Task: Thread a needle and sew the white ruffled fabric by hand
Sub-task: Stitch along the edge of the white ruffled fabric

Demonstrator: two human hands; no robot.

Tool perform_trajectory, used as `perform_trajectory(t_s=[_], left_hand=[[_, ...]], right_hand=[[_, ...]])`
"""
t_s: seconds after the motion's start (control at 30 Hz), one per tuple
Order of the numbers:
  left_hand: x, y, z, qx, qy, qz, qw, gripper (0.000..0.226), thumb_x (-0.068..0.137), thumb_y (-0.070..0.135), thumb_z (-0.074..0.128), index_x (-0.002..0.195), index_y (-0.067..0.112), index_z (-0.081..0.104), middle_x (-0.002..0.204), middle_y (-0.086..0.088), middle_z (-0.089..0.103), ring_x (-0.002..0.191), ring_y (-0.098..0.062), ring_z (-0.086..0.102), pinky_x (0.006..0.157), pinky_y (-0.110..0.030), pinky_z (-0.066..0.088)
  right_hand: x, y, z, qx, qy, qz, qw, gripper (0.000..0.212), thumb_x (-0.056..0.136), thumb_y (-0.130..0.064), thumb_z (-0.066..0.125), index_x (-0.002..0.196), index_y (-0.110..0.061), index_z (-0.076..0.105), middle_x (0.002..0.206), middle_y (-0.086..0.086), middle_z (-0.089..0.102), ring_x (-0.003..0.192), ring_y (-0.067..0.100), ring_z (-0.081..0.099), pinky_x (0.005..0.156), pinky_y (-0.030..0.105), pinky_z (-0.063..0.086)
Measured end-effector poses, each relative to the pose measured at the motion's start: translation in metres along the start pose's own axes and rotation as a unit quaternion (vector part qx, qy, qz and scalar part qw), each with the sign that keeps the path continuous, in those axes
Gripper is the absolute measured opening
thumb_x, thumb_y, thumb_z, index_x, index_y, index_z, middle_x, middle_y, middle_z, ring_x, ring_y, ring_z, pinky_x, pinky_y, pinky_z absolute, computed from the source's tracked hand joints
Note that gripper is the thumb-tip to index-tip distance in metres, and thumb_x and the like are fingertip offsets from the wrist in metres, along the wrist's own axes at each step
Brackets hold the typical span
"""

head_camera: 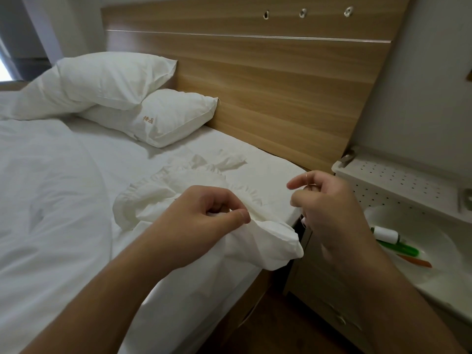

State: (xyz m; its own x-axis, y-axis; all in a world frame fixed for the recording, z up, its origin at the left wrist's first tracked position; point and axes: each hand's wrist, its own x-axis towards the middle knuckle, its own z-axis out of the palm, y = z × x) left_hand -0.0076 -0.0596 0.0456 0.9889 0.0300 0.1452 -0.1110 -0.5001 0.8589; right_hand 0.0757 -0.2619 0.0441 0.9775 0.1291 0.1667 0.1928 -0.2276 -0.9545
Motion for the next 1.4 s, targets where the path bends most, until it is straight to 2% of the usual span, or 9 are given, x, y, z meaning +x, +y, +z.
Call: perform_trajectory(t_s=[0.13, 0.3, 0.5, 0.77, 0.9, 1.0, 1.13, 1.27, 1.4], left_hand=[[0.0, 0.0, 0.0, 0.0, 0.006, 0.007, 1.0, 0.019, 0.089, 0.048, 0.069, 0.09, 0.034, 0.082, 0.091, -0.02, 0.074, 0.09, -0.043, 0.069, 0.086, -0.061, 0.056], [0.001, -0.002, -0.001, -0.003, 0.002, 0.025, 1.0, 0.019, 0.09, 0.046, 0.07, 0.089, 0.031, 0.081, 0.078, -0.015, 0.071, 0.079, -0.042, 0.065, 0.066, -0.043, 0.049], [0.0, -0.001, -0.001, -0.009, 0.001, 0.013, 1.0, 0.017, 0.091, 0.043, 0.072, 0.089, 0.03, 0.082, 0.082, -0.012, 0.075, 0.083, -0.04, 0.068, 0.071, -0.043, 0.051], [0.0, 0.0, -0.002, -0.01, 0.004, -0.006, 1.0, 0.014, 0.097, 0.031, 0.072, 0.086, 0.029, 0.082, 0.083, -0.007, 0.077, 0.086, -0.038, 0.07, 0.077, -0.041, 0.054], [0.0, 0.0, -0.001, -0.009, 0.0, 0.003, 1.0, 0.015, 0.096, 0.038, 0.073, 0.088, 0.03, 0.081, 0.082, -0.008, 0.076, 0.085, -0.04, 0.069, 0.077, -0.054, 0.057], [-0.001, 0.001, -0.001, -0.026, 0.0, 0.01, 1.0, 0.02, 0.088, 0.043, 0.069, 0.088, 0.028, 0.082, 0.08, -0.009, 0.075, 0.078, -0.037, 0.07, 0.072, -0.055, 0.054], [0.0, 0.0, -0.001, -0.025, -0.001, 0.008, 1.0, 0.019, 0.087, 0.041, 0.068, 0.088, 0.028, 0.082, 0.082, -0.007, 0.077, 0.083, -0.037, 0.072, 0.073, -0.051, 0.056], [0.0, 0.002, -0.001, -0.026, -0.001, -0.004, 1.0, 0.021, 0.086, 0.043, 0.068, 0.088, 0.028, 0.082, 0.084, -0.007, 0.078, 0.089, -0.041, 0.07, 0.082, -0.059, 0.057], [-0.003, 0.003, -0.003, -0.034, 0.0, -0.015, 0.999, 0.021, 0.085, 0.044, 0.069, 0.088, 0.028, 0.082, 0.086, -0.01, 0.077, 0.092, -0.044, 0.069, 0.086, -0.061, 0.057]], right_hand=[[-0.005, -0.006, -0.004, 0.023, -0.062, -0.067, 0.996, 0.037, 0.086, 0.008, 0.059, 0.104, -0.022, 0.071, 0.06, -0.001, 0.046, 0.054, 0.013, 0.042, 0.053, 0.03, 0.039], [-0.013, -0.012, 0.004, -0.063, -0.22, -0.127, 0.965, 0.008, 0.093, -0.02, 0.075, 0.1, -0.024, 0.077, 0.053, -0.008, 0.045, 0.049, 0.005, 0.04, 0.048, 0.019, 0.035], [-0.01, -0.006, 0.006, -0.086, -0.141, -0.13, 0.978, 0.012, 0.092, -0.019, 0.076, 0.079, -0.019, 0.075, 0.052, -0.007, 0.05, 0.049, 0.004, 0.042, 0.05, 0.019, 0.037], [-0.005, 0.003, 0.007, -0.126, 0.038, -0.105, 0.986, 0.011, 0.096, -0.018, 0.07, 0.088, -0.026, 0.069, 0.052, -0.014, 0.054, 0.049, 0.002, 0.051, 0.046, 0.01, 0.04], [-0.013, -0.006, 0.004, -0.059, -0.109, -0.134, 0.983, 0.039, 0.094, -0.007, 0.069, 0.115, -0.039, 0.064, 0.057, -0.006, 0.043, 0.049, 0.006, 0.04, 0.048, 0.019, 0.038], [-0.016, -0.009, 0.008, -0.072, -0.224, -0.147, 0.961, 0.021, 0.095, -0.018, 0.072, 0.112, -0.031, 0.072, 0.055, -0.004, 0.044, 0.05, 0.006, 0.039, 0.049, 0.021, 0.034], [-0.014, -0.003, 0.013, -0.106, -0.185, -0.167, 0.963, 0.014, 0.093, -0.026, 0.074, 0.082, -0.018, 0.073, 0.057, 0.003, 0.056, 0.05, 0.013, 0.044, 0.048, 0.021, 0.036], [-0.012, -0.004, 0.008, -0.048, -0.119, -0.151, 0.98, 0.017, 0.093, -0.016, 0.074, 0.077, -0.015, 0.071, 0.062, 0.011, 0.058, 0.052, 0.012, 0.046, 0.05, 0.021, 0.039], [-0.01, -0.001, 0.007, -0.024, -0.035, -0.118, 0.992, 0.019, 0.095, -0.013, 0.072, 0.076, -0.012, 0.069, 0.05, -0.004, 0.049, 0.046, 0.005, 0.042, 0.046, 0.016, 0.038]])
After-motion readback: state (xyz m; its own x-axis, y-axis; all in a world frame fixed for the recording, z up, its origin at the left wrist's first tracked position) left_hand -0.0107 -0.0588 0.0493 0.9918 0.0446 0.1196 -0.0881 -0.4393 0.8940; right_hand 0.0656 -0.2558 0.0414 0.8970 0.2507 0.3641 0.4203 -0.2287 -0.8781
